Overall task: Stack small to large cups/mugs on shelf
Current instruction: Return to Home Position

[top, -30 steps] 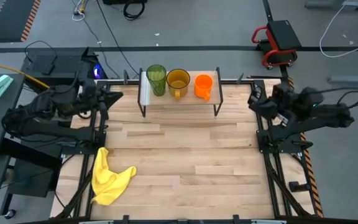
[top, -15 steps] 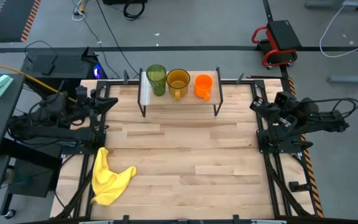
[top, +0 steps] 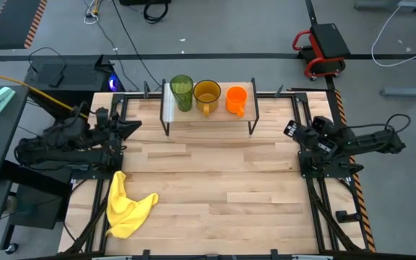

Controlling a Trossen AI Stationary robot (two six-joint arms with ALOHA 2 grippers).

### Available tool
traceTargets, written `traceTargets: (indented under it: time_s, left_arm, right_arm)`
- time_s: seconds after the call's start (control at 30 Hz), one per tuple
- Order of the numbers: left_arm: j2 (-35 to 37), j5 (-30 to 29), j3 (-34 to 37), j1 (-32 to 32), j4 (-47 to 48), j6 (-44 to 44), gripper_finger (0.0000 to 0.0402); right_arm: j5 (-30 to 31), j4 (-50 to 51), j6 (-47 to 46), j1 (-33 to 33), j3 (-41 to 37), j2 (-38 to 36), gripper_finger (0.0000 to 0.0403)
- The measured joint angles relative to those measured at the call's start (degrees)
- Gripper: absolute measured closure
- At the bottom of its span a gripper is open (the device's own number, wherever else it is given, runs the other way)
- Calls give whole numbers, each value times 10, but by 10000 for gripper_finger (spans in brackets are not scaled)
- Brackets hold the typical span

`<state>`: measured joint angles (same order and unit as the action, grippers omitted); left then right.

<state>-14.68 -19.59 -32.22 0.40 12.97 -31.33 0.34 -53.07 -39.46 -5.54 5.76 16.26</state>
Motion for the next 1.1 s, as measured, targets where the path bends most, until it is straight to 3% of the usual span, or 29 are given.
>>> traceTargets:
  time_s: [0.27,0.8,1.1]
  left_arm:
    - [41,0,58,0,-45,-10,369]
    - [147,-2,143,0,-98,-6,367]
    - [144,16,179,0,-136,-5,374]
  right_arm:
    - [-4,-76,0,0,-54,0,378]
    - [-4,-74,9,0,-52,0,378]
    - [-14,-63,21,0,-52,0,378]
